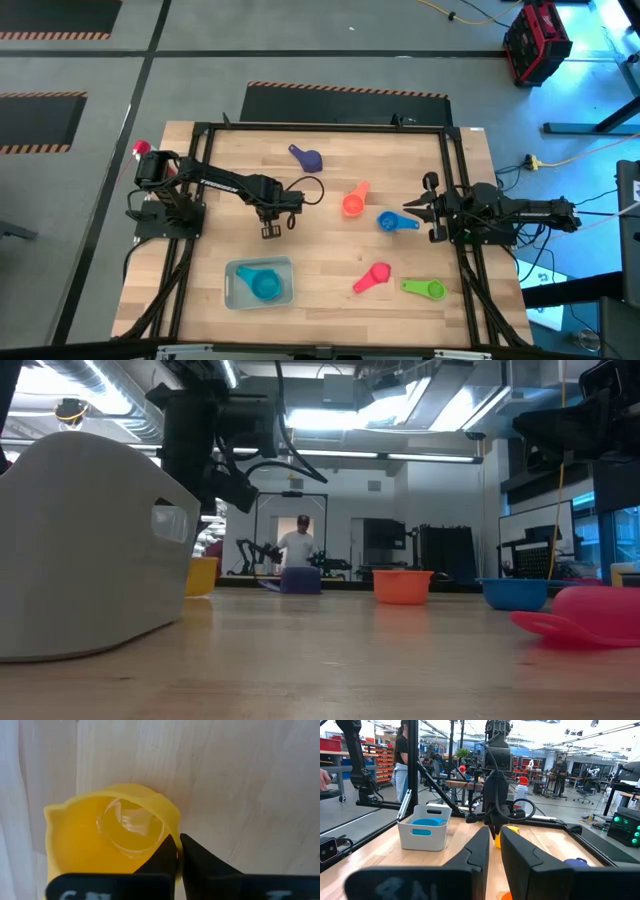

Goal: Nest measuring cups in basket
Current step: Stack the yellow measuring cup on top of the light blue measuring cup in the gray bin

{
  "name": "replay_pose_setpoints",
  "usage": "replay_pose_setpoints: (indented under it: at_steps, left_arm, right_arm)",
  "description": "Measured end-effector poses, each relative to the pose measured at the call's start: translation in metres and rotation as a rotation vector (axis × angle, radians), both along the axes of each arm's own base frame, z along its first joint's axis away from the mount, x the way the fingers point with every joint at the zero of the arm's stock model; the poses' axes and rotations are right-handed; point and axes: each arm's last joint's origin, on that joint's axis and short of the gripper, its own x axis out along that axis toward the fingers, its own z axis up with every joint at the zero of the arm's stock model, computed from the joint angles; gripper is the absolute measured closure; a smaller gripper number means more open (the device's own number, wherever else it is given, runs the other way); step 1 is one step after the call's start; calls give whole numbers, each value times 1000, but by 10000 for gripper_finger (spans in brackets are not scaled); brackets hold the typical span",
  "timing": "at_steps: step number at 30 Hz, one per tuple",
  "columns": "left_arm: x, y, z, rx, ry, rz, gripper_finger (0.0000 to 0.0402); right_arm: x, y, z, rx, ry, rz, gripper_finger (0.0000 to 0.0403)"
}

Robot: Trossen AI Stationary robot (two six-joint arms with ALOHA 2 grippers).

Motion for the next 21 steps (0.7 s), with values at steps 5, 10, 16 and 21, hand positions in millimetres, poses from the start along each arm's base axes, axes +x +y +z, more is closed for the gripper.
replay_pose_setpoints:
  at_steps: [5, 10, 16, 21]
  left_arm:
    - [4, -2, 17, -1, 22, 21, 397]
    - [14, -14, 49, -10, 11, 75, 398]
    - [25, -42, 94, -51, -79, 191, 399]
    - [30, -70, 127, -103, -195, 290, 400]
  right_arm:
    - [0, 0, 0, 0, 0, 0, 350]
    - [0, 0, 0, 0, 0, 0, 350]
    - [0, 0, 0, 0, -1, 0, 350]
    - [0, 0, 0, 0, 0, 0, 350]
